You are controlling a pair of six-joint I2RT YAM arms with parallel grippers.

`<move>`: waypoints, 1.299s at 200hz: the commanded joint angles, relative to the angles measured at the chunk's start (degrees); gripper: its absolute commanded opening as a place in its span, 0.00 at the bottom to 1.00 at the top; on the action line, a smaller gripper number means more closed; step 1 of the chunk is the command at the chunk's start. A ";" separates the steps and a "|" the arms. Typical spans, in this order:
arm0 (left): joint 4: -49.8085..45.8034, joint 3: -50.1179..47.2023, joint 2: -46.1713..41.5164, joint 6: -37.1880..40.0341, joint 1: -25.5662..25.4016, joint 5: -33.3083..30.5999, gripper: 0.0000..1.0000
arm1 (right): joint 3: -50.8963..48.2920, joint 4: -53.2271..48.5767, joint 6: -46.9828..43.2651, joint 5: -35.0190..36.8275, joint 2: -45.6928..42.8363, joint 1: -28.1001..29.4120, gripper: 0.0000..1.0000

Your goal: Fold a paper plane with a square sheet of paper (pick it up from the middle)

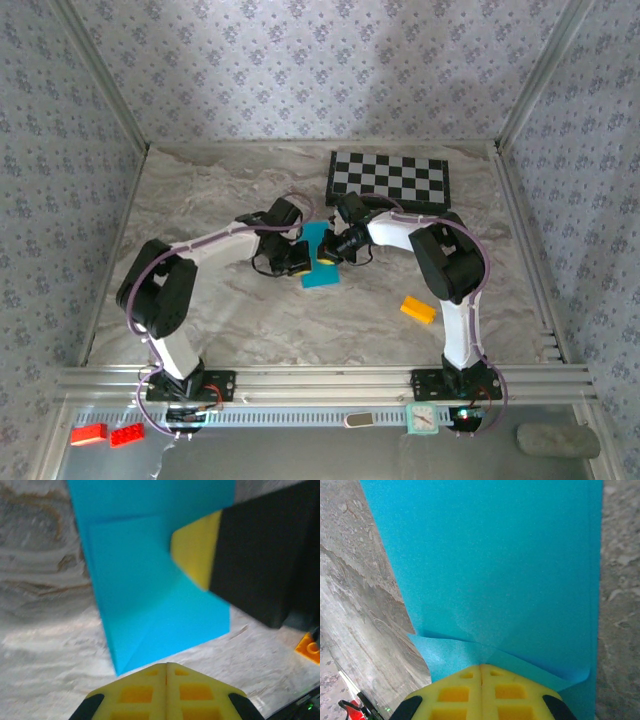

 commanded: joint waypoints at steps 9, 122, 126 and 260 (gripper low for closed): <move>1.55 0.90 3.64 -1.74 0.52 1.22 0.06 | -1.85 -4.23 0.95 6.49 5.24 -0.28 0.04; -0.10 -6.21 5.56 -2.12 0.87 -1.25 0.00 | 1.06 -0.64 -3.22 1.58 -2.27 -0.15 0.04; 0.04 -6.30 5.65 -2.17 0.92 -1.17 0.00 | 0.83 -0.50 -3.54 1.48 -2.56 0.01 0.04; 1.47 -6.97 3.82 -2.46 1.82 -0.81 0.00 | -2.31 -0.42 -6.78 0.06 -1.07 4.29 0.04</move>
